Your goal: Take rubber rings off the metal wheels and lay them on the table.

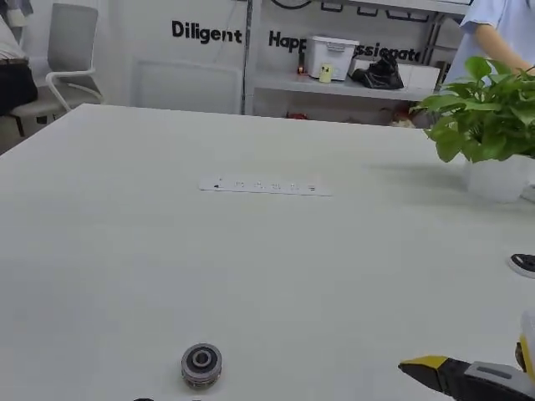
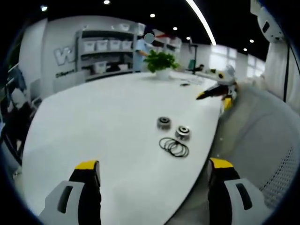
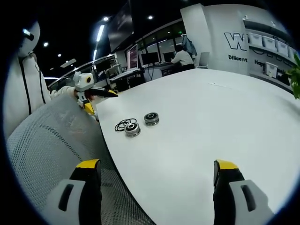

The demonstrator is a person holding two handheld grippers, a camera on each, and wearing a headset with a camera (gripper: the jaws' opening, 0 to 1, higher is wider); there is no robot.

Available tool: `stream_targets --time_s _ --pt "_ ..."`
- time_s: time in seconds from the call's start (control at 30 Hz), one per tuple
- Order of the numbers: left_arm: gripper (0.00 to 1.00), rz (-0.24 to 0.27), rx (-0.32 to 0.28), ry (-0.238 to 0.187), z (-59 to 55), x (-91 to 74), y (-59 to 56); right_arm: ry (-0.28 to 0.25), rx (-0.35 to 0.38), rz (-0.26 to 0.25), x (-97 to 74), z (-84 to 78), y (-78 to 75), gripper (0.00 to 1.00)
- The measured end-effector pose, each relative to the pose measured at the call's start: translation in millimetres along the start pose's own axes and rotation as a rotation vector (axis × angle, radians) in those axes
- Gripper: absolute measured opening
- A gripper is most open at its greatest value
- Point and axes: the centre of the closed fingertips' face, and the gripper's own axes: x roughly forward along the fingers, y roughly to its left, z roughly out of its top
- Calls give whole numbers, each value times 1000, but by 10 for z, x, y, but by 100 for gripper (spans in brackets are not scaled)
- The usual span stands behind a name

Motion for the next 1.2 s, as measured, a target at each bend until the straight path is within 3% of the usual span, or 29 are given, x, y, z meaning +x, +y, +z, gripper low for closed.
stream_targets --time_s 0.4,0.93,1.2 --pt "97 35 -31 3 -86 -27 5 -7 41 -1 14 -88 50 97" --pt "95 60 -43 -26 -51 -65 6 -2 59 13 48 -97 98 96" --pt "95 61 -32 -18 -45 -67 -1 -2 55 10 37 -92 92 95"
